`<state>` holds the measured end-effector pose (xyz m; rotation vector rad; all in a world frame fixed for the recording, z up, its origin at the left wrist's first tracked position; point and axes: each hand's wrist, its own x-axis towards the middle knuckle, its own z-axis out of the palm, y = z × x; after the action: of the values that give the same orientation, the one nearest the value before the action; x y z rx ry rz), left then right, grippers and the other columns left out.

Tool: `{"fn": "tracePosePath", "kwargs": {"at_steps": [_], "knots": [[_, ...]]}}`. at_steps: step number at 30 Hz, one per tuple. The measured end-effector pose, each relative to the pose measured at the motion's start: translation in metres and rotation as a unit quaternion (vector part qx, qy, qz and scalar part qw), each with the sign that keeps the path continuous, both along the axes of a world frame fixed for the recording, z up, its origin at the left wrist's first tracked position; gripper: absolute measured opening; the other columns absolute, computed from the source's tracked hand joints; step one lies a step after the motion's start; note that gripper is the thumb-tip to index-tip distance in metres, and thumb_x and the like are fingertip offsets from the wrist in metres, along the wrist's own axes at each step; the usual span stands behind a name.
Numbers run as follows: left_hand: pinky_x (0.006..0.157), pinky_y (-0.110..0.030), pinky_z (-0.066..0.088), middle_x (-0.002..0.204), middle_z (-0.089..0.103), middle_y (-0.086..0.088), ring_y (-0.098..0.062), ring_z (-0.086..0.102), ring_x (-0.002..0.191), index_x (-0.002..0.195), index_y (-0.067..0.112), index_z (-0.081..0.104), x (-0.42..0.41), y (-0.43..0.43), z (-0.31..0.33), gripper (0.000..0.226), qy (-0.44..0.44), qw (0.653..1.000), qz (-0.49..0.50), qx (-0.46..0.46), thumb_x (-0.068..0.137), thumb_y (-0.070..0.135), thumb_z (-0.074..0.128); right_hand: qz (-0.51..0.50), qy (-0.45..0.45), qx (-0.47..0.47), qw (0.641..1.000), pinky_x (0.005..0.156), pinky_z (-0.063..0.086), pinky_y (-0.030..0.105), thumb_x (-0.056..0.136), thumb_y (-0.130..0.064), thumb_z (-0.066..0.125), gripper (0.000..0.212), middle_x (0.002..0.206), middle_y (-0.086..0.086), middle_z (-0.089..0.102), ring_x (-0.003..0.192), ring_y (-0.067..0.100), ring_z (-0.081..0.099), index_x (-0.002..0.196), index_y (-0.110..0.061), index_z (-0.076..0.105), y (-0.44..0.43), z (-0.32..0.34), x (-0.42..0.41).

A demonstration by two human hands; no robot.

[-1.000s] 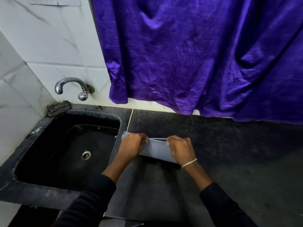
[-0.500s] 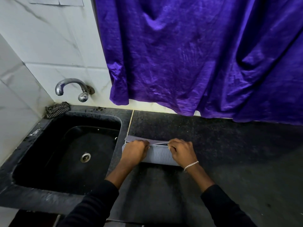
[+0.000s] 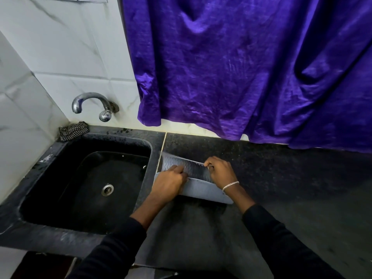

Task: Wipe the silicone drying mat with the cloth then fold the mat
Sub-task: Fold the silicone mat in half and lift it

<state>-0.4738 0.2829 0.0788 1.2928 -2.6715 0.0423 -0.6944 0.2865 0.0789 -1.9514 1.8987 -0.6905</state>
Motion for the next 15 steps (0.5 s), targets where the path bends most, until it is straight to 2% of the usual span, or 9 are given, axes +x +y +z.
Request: {"fn": "tracePosePath", "kwargs": {"at_steps": [2, 4, 8, 15], "knots": [[0.067, -0.038, 0.053, 0.113, 0.057, -0.003, -0.021, 0.056, 0.103, 0.098, 0.017, 0.073, 0.003, 0.000, -0.001, 0.024, -0.009, 1.000, -0.010, 0.023, 0.094, 0.034, 0.057, 0.004, 0.005, 0.006, 1.000, 0.081, 0.054, 0.041, 0.078, 0.005, 0.057, 0.029, 0.096, -0.002, 0.072, 0.089, 0.025, 0.069, 0.091, -0.020, 0.066, -0.006, 0.002, 0.005], [0.071, -0.036, 0.052, 0.118, 0.055, -0.003, -0.020, 0.053, 0.107, 0.100, 0.017, 0.074, 0.007, 0.001, -0.001, 0.026, -0.013, 0.998, -0.032, 0.044, 0.094, 0.035, 0.056, 0.009, 0.012, 0.018, 1.000, 0.082, 0.054, 0.040, 0.078, 0.005, 0.057, 0.031, 0.096, -0.001, 0.073, 0.090, 0.025, 0.069, 0.093, -0.021, 0.065, -0.013, 0.005, 0.009], [0.079, -0.033, 0.050, 0.110, 0.061, 0.000, -0.017, 0.053, 0.106, 0.104, 0.021, 0.072, 0.014, 0.003, -0.005, 0.026, -0.022, 0.992, -0.061, 0.111, 0.096, 0.038, 0.053, 0.033, 0.022, 0.034, 0.999, 0.088, 0.053, 0.040, 0.081, 0.001, 0.058, 0.025, 0.098, 0.002, 0.075, 0.095, 0.027, 0.070, 0.096, -0.017, 0.067, -0.030, 0.010, 0.015], [0.078, -0.030, 0.048, 0.102, 0.067, 0.004, -0.015, 0.060, 0.097, 0.099, 0.026, 0.072, 0.021, 0.006, -0.012, 0.021, -0.012, 0.979, -0.034, 0.202, 0.092, 0.040, 0.058, 0.048, 0.035, 0.052, 0.997, 0.091, 0.051, 0.039, 0.082, 0.003, 0.058, 0.026, 0.098, 0.006, 0.075, 0.097, 0.029, 0.069, 0.097, -0.016, 0.068, -0.051, 0.016, 0.019]]}}
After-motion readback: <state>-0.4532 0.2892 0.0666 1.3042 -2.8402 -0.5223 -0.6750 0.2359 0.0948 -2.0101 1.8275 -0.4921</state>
